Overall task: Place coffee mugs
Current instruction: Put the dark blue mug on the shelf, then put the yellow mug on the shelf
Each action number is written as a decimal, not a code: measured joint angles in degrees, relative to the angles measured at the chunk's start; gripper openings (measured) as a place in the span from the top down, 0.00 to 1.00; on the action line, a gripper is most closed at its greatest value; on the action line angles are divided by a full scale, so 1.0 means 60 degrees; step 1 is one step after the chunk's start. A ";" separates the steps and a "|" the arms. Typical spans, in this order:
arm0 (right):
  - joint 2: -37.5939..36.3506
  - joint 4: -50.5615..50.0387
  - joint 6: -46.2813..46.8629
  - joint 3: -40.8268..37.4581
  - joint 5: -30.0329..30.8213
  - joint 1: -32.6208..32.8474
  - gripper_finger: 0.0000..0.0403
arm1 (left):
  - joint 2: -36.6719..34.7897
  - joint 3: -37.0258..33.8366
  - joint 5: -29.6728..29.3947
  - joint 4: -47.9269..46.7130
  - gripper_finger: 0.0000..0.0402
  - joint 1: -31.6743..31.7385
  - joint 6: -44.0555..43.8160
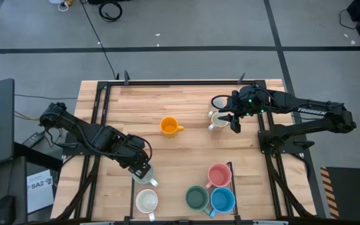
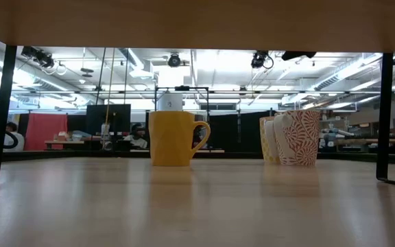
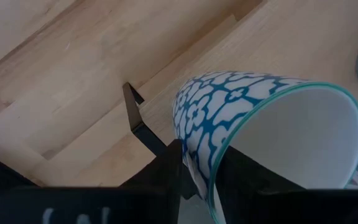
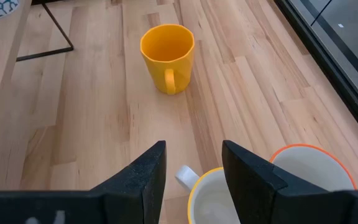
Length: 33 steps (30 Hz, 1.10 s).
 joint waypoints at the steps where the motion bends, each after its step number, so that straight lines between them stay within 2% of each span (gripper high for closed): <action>1: 0.0000 0.0000 0.0000 0.0000 0.0000 0.0000 0.60 | 0.0000 0.0000 0.0001 -0.0004 0.76 0.0000 -0.0002; 12: -0.0003 0.0000 0.0003 0.0001 0.0000 0.0000 0.60 | 0.0000 -0.0004 0.0011 -0.0036 0.68 0.0001 0.0005; 33: -0.0003 0.0000 0.0004 0.0001 0.0000 0.0001 0.60 | -0.0913 0.0109 -0.0087 0.0302 0.68 0.0132 0.0012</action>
